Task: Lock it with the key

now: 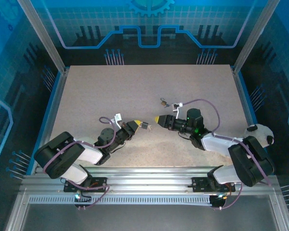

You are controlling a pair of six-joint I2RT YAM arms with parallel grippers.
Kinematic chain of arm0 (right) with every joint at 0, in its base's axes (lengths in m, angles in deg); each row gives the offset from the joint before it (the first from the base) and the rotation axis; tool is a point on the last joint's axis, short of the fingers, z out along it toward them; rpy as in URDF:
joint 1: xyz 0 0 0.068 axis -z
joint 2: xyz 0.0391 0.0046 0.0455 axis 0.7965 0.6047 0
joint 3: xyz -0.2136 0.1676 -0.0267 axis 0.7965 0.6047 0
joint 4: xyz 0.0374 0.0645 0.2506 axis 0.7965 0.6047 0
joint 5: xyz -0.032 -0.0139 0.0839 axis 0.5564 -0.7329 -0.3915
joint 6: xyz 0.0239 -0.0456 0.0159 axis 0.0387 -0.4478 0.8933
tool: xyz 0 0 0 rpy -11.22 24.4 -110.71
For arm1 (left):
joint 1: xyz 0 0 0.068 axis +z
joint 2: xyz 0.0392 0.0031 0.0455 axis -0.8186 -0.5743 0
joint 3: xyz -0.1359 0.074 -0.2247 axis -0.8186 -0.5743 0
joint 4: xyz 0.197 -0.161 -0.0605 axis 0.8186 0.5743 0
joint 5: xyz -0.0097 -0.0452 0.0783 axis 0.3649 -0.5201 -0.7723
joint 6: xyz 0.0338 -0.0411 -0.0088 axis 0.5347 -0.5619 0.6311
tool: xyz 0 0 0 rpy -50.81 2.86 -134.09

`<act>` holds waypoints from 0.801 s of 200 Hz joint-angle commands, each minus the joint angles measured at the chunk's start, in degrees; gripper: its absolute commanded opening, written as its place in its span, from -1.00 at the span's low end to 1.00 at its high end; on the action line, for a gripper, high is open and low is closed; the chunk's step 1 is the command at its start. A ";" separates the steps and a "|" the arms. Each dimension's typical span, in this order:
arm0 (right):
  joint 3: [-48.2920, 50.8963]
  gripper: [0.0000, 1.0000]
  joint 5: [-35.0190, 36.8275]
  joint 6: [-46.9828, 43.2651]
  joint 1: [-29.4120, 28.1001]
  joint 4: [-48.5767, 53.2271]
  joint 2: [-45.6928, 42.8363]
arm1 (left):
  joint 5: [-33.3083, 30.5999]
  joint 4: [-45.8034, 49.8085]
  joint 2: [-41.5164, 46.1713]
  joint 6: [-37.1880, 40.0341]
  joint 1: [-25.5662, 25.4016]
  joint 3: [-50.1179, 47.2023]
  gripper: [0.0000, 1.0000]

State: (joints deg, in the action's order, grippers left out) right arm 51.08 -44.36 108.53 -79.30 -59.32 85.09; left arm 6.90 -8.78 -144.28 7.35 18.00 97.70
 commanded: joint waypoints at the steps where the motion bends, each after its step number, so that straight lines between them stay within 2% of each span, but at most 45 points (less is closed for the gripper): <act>1: 0.77 -0.02 -1.15 1.63 -1.00 -5.75 2.36 | 0.52 -4.39 -0.55 -0.79 0.36 1.04 -1.00; 23: 0.74 -0.05 -1.86 3.09 -1.31 -9.11 4.56 | 0.50 -4.43 -0.47 -0.75 0.32 1.15 -1.00; 42: 0.69 -0.17 -2.39 3.78 -1.83 -11.30 5.93 | 0.20 -4.49 -0.27 -0.63 0.31 1.07 -1.00; 160: 2.00 -0.21 -2.72 5.34 -4.87 -18.97 10.97 | -0.45 -4.45 -0.36 -1.39 0.41 0.82 -1.00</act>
State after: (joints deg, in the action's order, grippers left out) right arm 52.26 -46.07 113.30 -83.14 -73.66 95.10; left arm 6.88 -9.15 -144.65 7.26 18.04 97.70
